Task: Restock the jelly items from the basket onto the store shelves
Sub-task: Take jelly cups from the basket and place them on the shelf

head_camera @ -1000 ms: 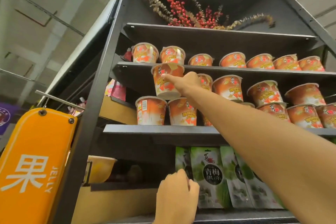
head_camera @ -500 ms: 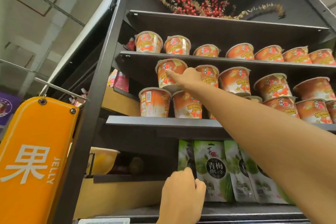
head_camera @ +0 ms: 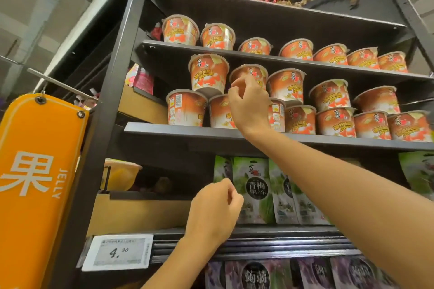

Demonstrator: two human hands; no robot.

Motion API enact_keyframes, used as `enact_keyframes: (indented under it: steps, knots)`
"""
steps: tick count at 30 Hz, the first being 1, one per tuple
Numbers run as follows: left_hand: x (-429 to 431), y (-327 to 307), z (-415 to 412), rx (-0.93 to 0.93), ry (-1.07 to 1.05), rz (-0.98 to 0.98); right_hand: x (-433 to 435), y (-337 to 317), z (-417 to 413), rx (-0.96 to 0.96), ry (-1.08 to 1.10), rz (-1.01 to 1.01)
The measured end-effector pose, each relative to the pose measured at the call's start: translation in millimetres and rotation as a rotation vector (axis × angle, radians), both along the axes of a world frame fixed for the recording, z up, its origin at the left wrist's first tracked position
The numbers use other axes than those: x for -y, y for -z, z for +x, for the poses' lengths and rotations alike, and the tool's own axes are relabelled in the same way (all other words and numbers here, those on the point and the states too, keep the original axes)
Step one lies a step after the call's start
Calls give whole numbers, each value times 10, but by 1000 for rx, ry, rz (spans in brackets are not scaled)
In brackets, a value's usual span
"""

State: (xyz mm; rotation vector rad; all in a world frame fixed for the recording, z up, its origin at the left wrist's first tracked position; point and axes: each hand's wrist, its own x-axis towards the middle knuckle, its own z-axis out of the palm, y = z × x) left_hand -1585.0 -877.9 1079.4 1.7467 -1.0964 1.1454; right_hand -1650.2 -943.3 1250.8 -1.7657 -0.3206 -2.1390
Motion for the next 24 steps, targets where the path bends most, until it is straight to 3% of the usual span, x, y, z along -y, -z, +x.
enact_keyframes:
  steps: [5,14,19,24]
  knots:
    - [-58,193,-136,70,19,-8,142,893,-138,-168,-62,29]
    - [-245,1036,-552,68,137,-66,300,2434,-518,-348,-218,339]
    - [-201,1814,-845,-215,278,-96,273,3398,-874,-454,-373,516]
    - [-88,3279,-1235,-667,299,-51,509,4948,-1271,-794,-409,786]
